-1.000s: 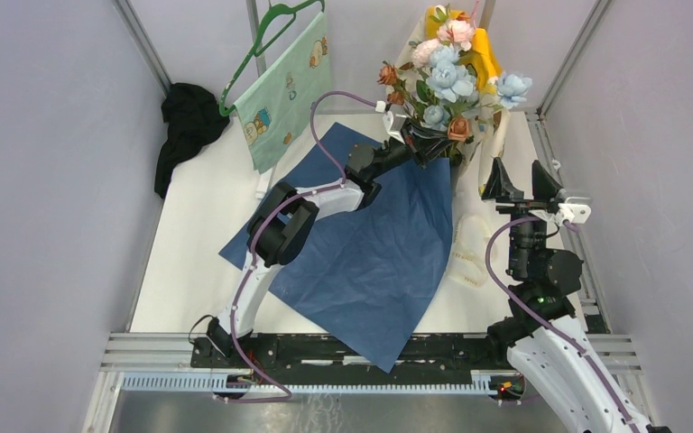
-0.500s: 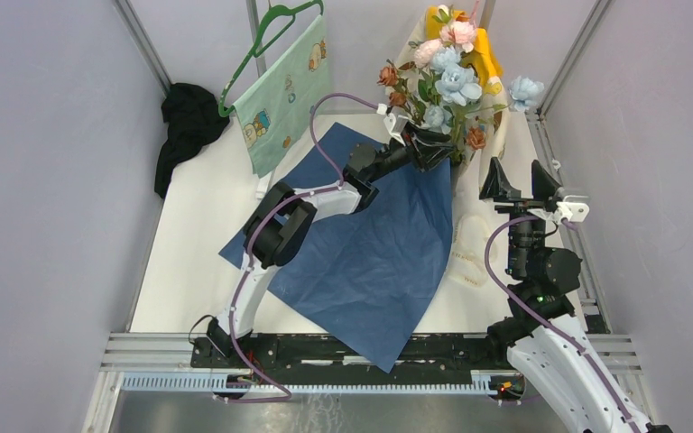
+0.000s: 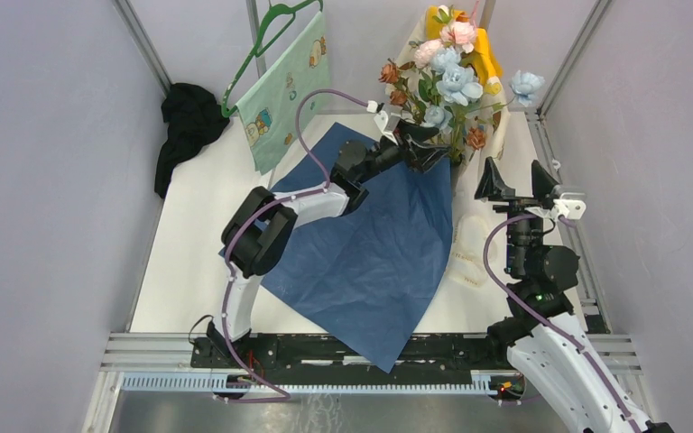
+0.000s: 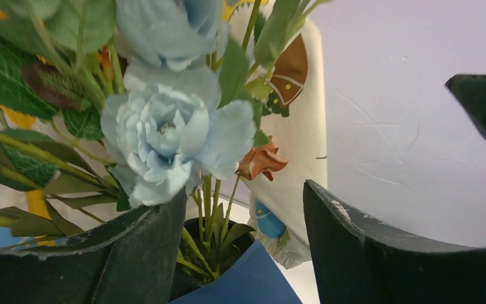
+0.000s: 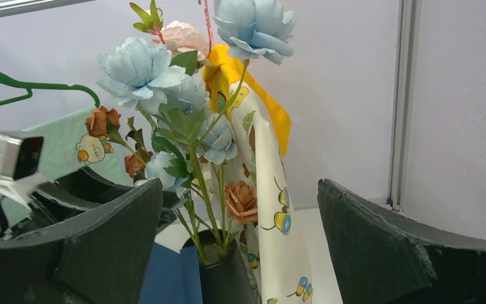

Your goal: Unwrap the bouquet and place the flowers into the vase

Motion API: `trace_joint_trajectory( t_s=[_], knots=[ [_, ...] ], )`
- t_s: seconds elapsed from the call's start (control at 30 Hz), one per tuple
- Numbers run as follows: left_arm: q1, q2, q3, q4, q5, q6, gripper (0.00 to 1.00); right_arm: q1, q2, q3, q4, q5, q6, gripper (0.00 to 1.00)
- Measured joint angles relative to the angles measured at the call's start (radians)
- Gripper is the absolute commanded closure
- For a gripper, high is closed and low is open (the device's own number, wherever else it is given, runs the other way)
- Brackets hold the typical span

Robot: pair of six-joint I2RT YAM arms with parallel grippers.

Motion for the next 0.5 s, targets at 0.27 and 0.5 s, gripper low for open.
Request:
trace_joint_trajectory(
  t_s=[0.27,0.5],
  knots=[
    [-0.008,-0.23,-0.124,-0.085,-0.065,0.102,0.24,0.0,0.041,0.01,-0.025,0.003,0.021,0.02],
    [-0.035,-0.497,-0.261,-0.256,-0.18,0.206,0.24,0.0,0.174,0.116,-0.13,-0.015,0.048,0.02]
  ],
)
